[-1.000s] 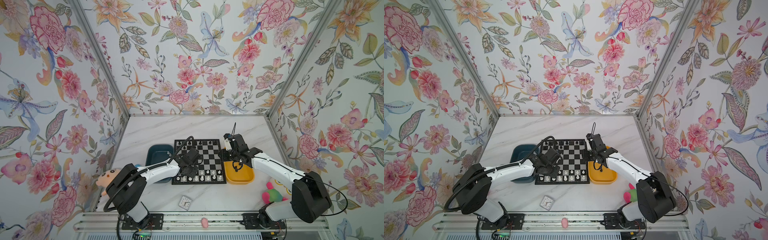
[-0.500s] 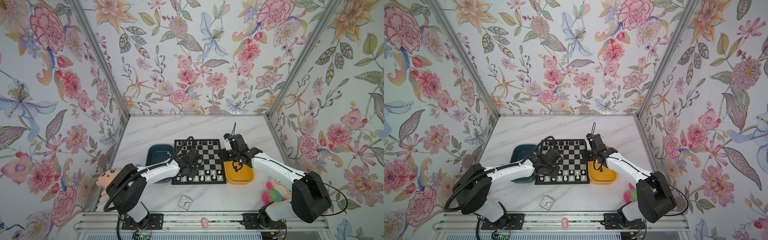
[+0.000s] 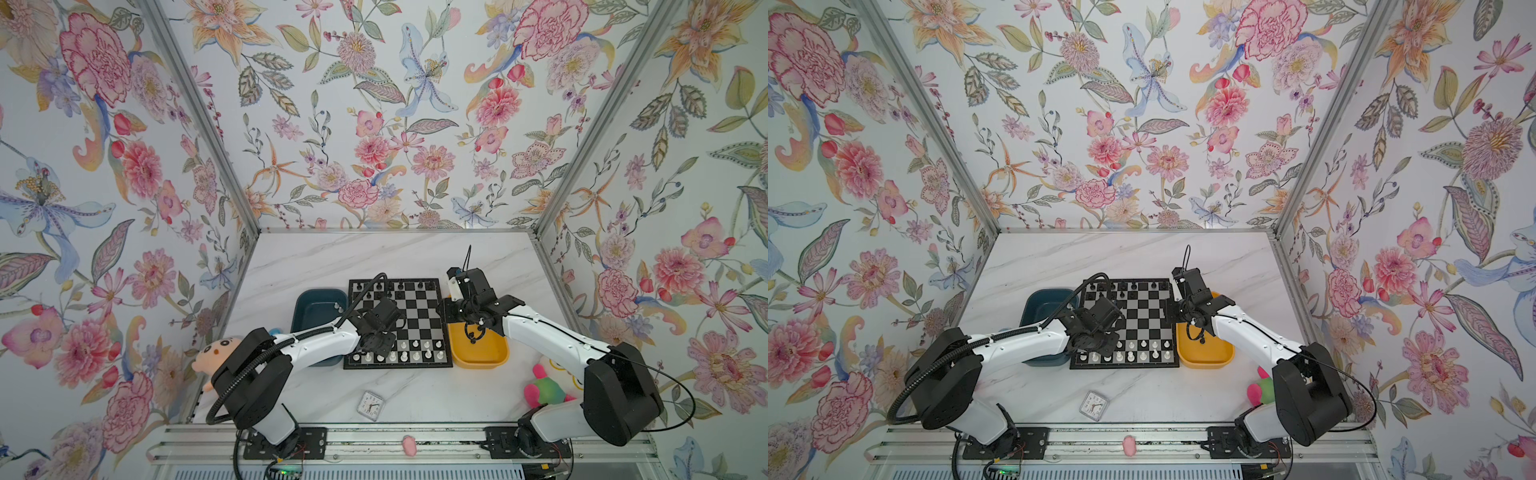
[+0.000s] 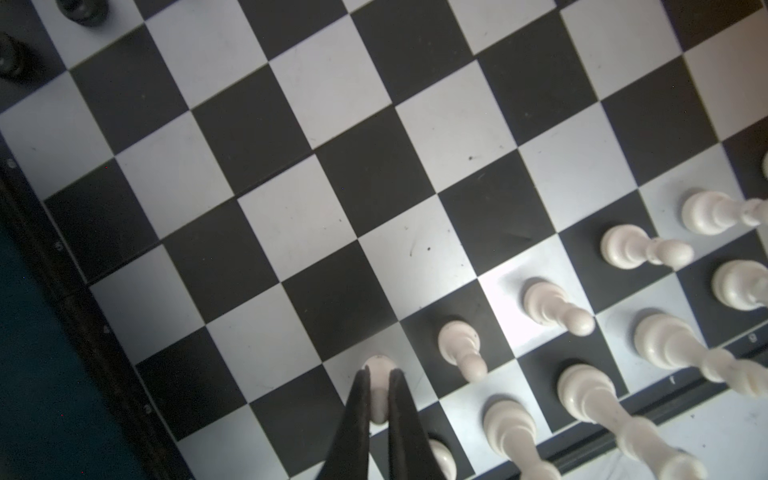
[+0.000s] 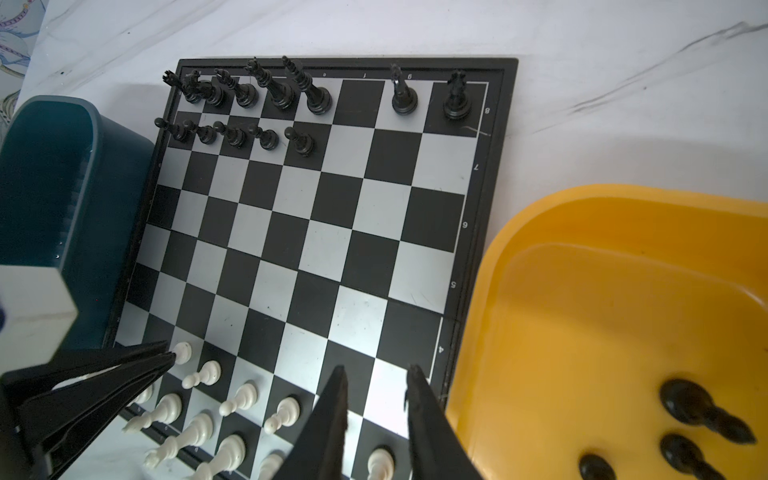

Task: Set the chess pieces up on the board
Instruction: 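Lower the white pawn onto the square beside the white pawns, open left gripper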

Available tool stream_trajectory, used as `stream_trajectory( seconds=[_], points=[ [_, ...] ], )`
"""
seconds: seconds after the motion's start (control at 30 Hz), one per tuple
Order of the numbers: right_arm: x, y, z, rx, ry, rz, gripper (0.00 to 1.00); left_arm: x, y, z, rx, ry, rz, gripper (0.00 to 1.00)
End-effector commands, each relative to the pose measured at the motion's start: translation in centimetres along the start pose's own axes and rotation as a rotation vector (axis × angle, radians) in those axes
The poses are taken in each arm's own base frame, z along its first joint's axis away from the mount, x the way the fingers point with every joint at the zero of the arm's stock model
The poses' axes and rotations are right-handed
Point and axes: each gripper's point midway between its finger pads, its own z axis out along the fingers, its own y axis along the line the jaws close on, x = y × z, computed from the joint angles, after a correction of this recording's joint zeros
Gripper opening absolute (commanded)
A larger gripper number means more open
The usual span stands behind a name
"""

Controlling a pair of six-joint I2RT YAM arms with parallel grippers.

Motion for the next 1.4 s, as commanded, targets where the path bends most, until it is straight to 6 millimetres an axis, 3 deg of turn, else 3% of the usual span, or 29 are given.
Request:
stream_trajectory(
  seconds=[0.0,0.23,0.47,0.93,1.17,1.37],
  points=[
    [0.3,-0.1,0.1,0.010,0.002,0.006,0.27,0.7,0.0,-0.5,-0.020,0.013,0.011,0.08],
    [0.5,-0.1,0.1,0.012,0.004,0.008,0.27,0.9,-0.1,-0.1,-0.020,0.021,0.013,0.08],
    [0.4,-0.1,0.1,0.011,0.001,0.008,0.27,0.6,-0.1,-0.1,-0.019,0.015,0.013,0.19],
    [0.3,-0.2,-0.1,0.014,-0.004,0.008,0.27,-0.6,-0.3,-0.5,-0.027,0.001,0.026,0.25],
    [-0.1,-0.2,-0.7,0.020,-0.018,0.004,0.27,-2.5,-0.3,-1.4,-0.042,-0.040,0.042,0.26],
    [-1.1,-0.5,-2.3,0.046,-0.038,-0.009,0.28,-4.9,1.1,-2.5,-0.101,-0.090,0.039,0.26]
  ],
)
